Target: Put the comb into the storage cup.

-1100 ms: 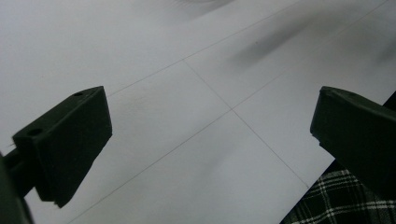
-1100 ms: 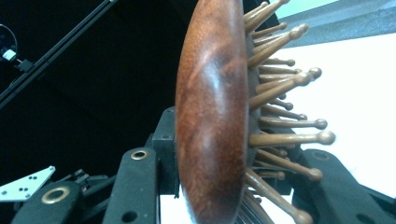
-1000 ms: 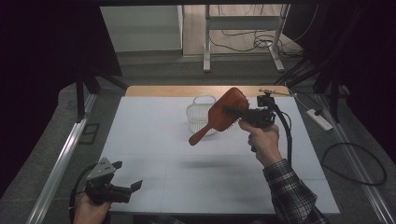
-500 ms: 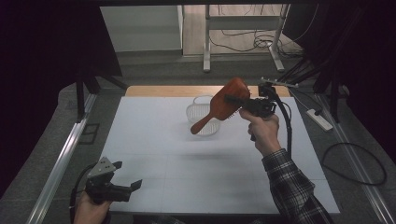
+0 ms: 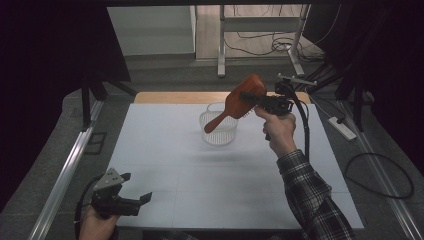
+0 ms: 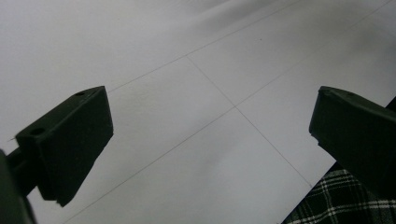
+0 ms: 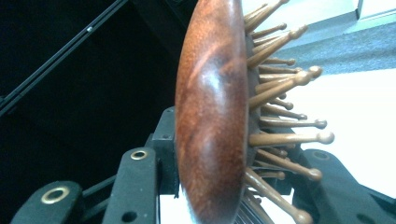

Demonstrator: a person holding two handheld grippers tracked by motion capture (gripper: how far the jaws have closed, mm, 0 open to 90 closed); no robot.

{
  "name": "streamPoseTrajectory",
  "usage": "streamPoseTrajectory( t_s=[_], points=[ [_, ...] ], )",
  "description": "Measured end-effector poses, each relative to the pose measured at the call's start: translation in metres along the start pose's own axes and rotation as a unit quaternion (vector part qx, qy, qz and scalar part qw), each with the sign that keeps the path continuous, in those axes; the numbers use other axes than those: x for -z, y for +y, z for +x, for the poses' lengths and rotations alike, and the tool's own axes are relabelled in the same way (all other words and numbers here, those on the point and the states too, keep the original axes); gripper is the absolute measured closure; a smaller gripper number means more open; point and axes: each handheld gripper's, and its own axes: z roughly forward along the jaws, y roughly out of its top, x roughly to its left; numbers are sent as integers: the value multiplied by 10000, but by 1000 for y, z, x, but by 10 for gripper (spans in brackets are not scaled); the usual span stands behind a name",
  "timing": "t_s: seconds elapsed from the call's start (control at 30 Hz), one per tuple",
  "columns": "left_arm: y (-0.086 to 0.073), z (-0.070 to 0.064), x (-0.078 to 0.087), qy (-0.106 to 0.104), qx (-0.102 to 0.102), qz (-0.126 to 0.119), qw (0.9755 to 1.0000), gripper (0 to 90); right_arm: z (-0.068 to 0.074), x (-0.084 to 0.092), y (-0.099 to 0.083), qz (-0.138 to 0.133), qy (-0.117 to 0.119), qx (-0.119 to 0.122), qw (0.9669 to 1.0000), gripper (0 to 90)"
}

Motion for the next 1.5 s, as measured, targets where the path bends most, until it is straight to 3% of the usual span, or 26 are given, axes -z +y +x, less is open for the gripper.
streamPoseTrajectory(
  t_s=[0.4, 0.63, 1.5],
  points=[
    [0, 0, -1, -7, -17, 42, 10000, 6, -8, -11, 10, -125, -178, -16, 9998, 570],
    [0, 0, -1, 2, -2, 56, 10000, 7, -13, -18, 11, -113, -394, 26, 9992, 570],
    [1, 1, -1, -46, 21, 96, 9999, 6, -20, -51, -3, 94, -729, 193, 9971, 570]
  ],
)
